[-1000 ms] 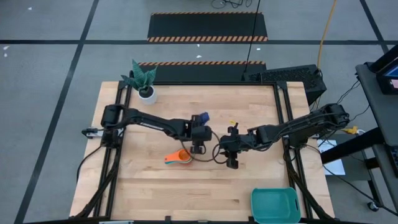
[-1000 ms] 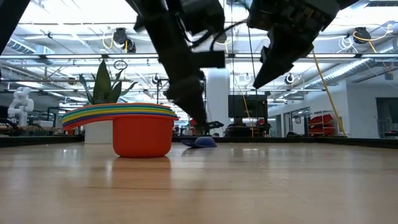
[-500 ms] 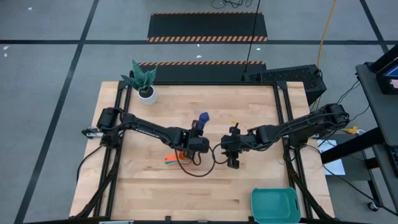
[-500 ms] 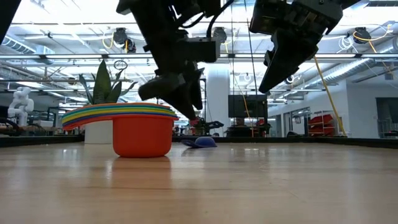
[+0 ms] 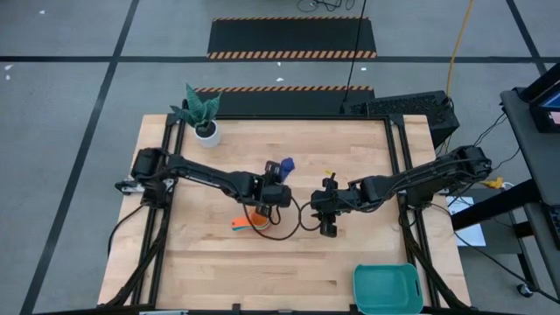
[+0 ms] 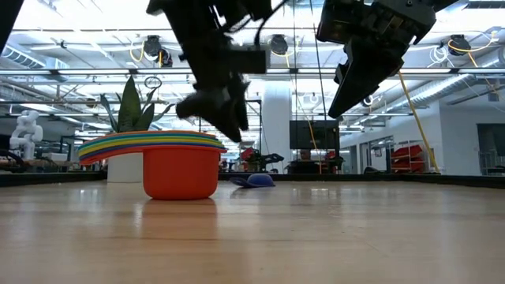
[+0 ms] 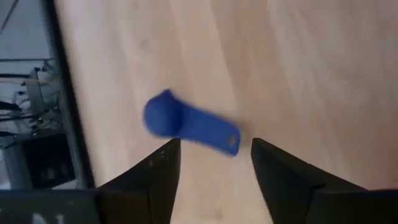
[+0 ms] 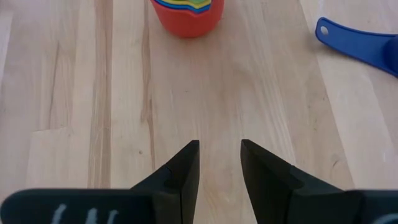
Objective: Nest measuring cups in basket
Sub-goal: Stack the dark blue measuring cup on top of the orange measuring cup
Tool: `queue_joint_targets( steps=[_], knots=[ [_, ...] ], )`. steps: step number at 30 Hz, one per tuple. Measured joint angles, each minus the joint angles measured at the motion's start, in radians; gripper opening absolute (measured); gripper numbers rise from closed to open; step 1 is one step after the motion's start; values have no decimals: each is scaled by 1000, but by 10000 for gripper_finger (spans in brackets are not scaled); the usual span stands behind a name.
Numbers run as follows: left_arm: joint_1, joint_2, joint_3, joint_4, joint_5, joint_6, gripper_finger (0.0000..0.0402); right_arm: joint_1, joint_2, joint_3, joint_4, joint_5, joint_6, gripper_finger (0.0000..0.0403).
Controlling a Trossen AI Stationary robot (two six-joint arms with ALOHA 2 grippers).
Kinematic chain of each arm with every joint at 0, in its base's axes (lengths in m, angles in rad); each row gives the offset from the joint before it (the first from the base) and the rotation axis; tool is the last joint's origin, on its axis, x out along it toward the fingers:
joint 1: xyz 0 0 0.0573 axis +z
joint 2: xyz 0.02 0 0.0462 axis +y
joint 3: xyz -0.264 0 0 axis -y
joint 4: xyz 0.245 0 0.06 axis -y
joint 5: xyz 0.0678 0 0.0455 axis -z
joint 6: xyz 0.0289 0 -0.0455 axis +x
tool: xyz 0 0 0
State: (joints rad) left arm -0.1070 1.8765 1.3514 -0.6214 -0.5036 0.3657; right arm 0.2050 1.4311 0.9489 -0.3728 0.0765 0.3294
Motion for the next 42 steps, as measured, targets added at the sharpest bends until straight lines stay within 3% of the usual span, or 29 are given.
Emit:
queue_joint_targets(
  steps=[7, 10, 18, 29, 42],
  knots=[
    [18, -71, 0, -110, -228, -89, 136, 0, 0, 0, -2, 0, 12, 112],
    [51, -74, -29, -147, -227, -118, 103, 0, 0, 0, -3, 0, 24, 112],
    [80, -73, -181, -173, -25, -14, 8, 0, 0, 0, -6, 0, 12, 112],
    [31, -82, -197, -125, 297, 64, 8, 0, 0, 0, -6, 0, -1, 112],
    [-34, -82, -197, -41, 373, 115, 14, 0, 0, 0, -5, 0, -1, 112]
  ],
)
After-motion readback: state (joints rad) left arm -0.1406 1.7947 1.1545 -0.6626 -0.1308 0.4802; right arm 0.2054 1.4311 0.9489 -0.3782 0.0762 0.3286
